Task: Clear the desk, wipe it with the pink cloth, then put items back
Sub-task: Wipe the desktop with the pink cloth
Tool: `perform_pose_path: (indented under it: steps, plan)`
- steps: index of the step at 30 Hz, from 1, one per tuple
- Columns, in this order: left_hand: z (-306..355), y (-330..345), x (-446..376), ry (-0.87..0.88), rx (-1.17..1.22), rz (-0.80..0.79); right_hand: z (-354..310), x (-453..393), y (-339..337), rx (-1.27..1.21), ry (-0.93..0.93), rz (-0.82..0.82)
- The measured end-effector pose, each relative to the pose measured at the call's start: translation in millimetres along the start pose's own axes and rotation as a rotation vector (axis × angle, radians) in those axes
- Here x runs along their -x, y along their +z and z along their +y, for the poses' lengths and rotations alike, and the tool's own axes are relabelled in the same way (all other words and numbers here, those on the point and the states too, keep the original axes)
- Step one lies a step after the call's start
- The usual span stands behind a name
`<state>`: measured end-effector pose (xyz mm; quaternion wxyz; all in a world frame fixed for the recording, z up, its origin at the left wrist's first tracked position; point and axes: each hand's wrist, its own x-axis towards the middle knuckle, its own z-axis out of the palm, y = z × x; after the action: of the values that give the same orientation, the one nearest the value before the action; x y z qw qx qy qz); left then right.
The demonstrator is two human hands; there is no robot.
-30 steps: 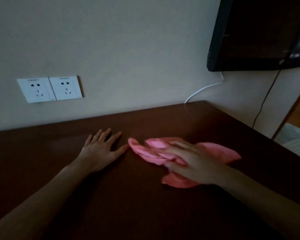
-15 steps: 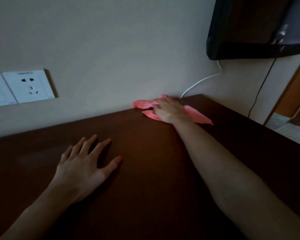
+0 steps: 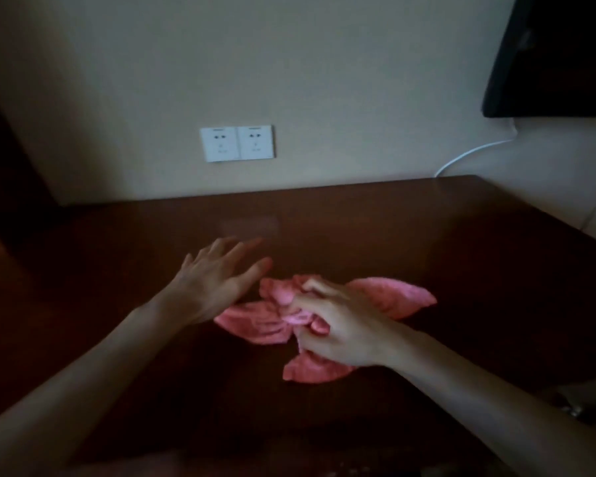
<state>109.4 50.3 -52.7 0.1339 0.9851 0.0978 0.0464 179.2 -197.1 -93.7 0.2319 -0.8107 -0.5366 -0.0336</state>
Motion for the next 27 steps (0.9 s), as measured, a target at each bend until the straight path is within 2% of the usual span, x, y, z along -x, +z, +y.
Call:
perform_pose_path:
  steps: [2,4,7,8,9,11,13,15,17,18,19,21,23,25,27]
  plan:
    - [-30.5,-2.0,65.1,-0.079,-0.176,0.011,-21.3,-10.4,13.7,-0.015,-0.057,-0.017]
    - [-55.5,0.7,108.1,-0.226,-0.153,0.008,-11.0,-52.4,24.9,0.024,-0.008,0.027]
    - [-73.5,12.7,133.7,-0.303,-0.146,-0.026,-0.3,-129.9,43.0,0.181,0.354,0.086]
    - [-75.9,16.4,134.5,-0.304,-0.149,-0.014,-12.3,-146.8,57.1,0.234,0.355,0.063]
    - [-76.9,18.4,133.1,-0.295,-0.154,-0.005,-33.8,-153.2,68.0,0.248,0.255,0.026]
    - [-81.3,18.3,129.4,-0.252,-0.187,0.017,-67.5,-144.6,82.0,0.144,-0.069,-0.055]
    - [-92.6,10.2,128.6,-0.185,-0.226,0.037,-55.9,-151.0,83.3,0.065,-0.202,-0.15]
    - [-108.7,-4.1,133.6,-0.097,-0.244,0.008,-25.2,-192.3,76.5,0.11,0.029,-0.045]
    - [-133.8,-25.6,135.4,-0.073,-0.236,-0.027,-8.7,-238.8,76.8,0.236,0.416,0.09]
    - [-152.1,-37.1,133.5,-0.09,-0.249,-0.029,-16.0,-253.2,84.7,0.293,0.422,0.061]
    - [-174.1,-45.9,130.2,-0.118,-0.279,-0.019,-33.3,-260.3,91.2,0.285,0.29,0.018]
    - [-221.0,-57.5,117.6,-0.213,-0.315,-0.012,-62.1,-256.5,102.8,0.111,-0.126,-0.089]
    - [-258.9,-62.4,101.7,-0.301,-0.278,-0.079,-57.1,-263.2,104.8,-0.003,-0.312,-0.185]
    - [-281.5,-56.6,90.1,-0.324,-0.227,-0.15,-28.8,-312.0,108.4,0.077,-0.115,-0.131]
    - [-290.1,-49.8,81.9,-0.314,-0.184,-0.143,-6.3,-373.5,119.9,0.204,0.267,0.016]
